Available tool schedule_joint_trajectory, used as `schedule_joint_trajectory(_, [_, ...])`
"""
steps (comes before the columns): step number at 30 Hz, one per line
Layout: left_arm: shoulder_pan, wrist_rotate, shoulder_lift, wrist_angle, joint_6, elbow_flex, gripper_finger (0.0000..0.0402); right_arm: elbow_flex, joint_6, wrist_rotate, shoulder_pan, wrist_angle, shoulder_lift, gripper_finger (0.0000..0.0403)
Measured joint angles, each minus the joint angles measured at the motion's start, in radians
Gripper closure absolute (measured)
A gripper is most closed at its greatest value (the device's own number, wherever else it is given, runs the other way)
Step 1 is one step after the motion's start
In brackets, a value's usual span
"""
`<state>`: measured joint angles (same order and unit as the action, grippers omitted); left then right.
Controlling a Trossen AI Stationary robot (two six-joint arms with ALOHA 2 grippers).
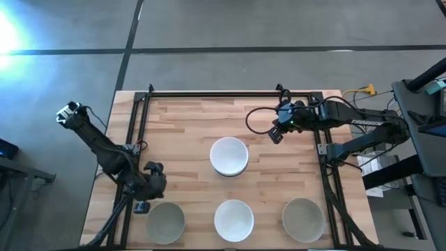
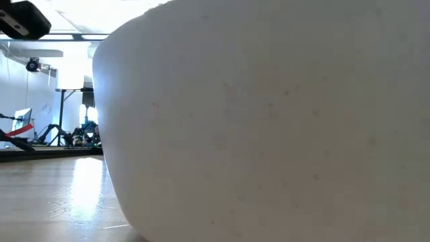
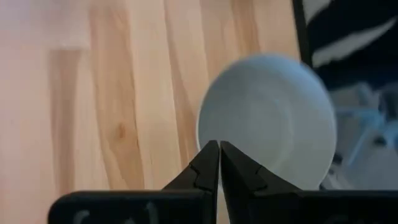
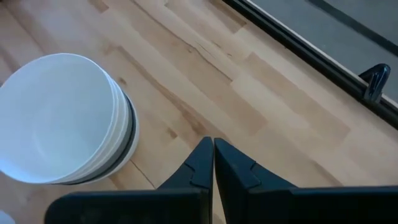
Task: Nest bowls inside each other
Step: Stack the brown bowl on the white bowl
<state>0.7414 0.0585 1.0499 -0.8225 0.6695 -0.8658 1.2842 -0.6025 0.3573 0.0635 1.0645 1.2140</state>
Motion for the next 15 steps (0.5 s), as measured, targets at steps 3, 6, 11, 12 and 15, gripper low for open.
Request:
schedule_joint_trajectory(3, [0.0, -0.059, 0.051, -0.004, -0.069, 0.0, 0.0402, 0.0, 0.0, 0.0, 0.0, 0.0, 0.0, 0.0394])
schedule_joint_trajectory(6, [0.0, -0.103, 0.093, 0.003, -0.061, 0.004, 0.0402, 0.0, 0.0, 0.002, 0.0, 0.0, 0.0, 0.0394])
schedule_joint_trajectory(11, [-0.003, -0.217, 0.127, 0.016, -0.138, 0.004, 0.0402, 0.0, -0.02, 0.002, 0.0, -0.001, 0.0, 0.0394])
schedule_joint_trajectory(12, [-0.004, -0.218, 0.129, 0.017, -0.118, 0.002, 0.0402, 0.0, -0.024, 0.002, 0.0, -0.002, 0.0, 0.0394])
schedule_joint_trajectory(15, [-0.005, -0.214, 0.129, 0.023, -0.075, 0.0, 0.0402, 0.0, -0.026, 0.003, 0.0, -0.003, 0.0, 0.0394])
